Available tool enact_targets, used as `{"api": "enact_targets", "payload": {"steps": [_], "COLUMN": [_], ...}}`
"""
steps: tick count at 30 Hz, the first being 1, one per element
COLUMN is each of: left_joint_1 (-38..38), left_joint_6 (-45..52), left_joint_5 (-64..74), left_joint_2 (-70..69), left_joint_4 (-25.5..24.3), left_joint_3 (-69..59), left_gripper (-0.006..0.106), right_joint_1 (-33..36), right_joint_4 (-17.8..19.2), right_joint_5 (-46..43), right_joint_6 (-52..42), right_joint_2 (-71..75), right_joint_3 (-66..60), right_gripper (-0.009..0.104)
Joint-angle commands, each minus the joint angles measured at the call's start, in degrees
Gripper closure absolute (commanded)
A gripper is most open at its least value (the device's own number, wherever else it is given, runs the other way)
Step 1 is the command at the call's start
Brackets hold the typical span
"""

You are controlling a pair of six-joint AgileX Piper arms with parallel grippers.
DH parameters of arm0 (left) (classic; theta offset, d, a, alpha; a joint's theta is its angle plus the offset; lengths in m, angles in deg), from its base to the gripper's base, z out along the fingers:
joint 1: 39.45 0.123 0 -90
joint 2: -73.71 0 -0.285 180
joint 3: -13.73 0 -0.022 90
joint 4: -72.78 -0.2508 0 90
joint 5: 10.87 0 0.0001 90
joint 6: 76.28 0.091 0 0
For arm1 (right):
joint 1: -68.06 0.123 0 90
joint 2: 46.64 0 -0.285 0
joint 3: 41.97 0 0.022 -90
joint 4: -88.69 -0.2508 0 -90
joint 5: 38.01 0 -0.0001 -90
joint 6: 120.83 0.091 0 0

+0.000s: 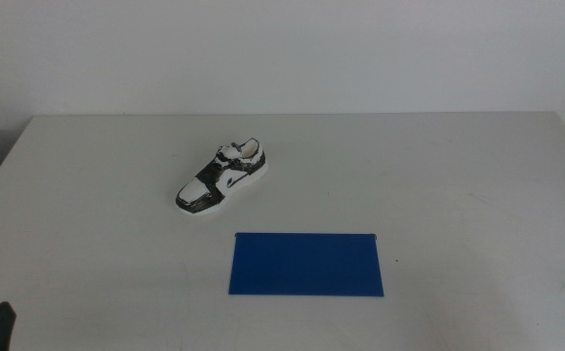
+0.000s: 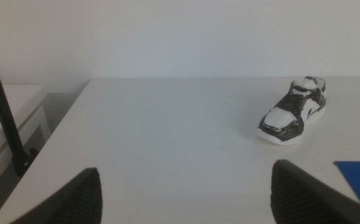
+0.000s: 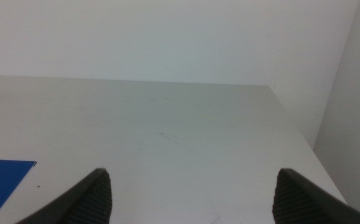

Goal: Use one arm to grab the shoe from the table and place it on the mat.

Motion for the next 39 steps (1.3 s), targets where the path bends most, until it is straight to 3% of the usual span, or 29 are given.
{"api": "enact_targets", "payload": {"steps": [1,17,32,39], "left_joint_1": [0.03,-0.17,-12.4,-15.14], "left_joint_6": [-0.66,0.0,0.02,0.47], "left_joint_5": [-4.49,-4.07,-0.51,9.44], "left_joint_2": [1.8,35.21,68.42,81.95], "left_joint_4": [0.07,0.07,-2.5,-2.39], "left_joint_3": [2.92,31.55,61.9,75.97], "left_gripper": [0.008,0.008,0.008,0.008], "right_joint_1": [-0.26,-0.26,-0.26,-0.26], "right_joint_4": [0.49,0.49,0.49,0.49], "right_joint_5": [-4.52,-4.52,-4.52,-4.52], "right_joint_6": [-0.73,-0.73,-0.73,-0.73], "right_joint_2": [1.2,1.2,1.2,1.2], "right_joint_3": [0.54,0.54,0.54,0.54], "right_gripper": [0.029,0.029,0.029,0.029]}}
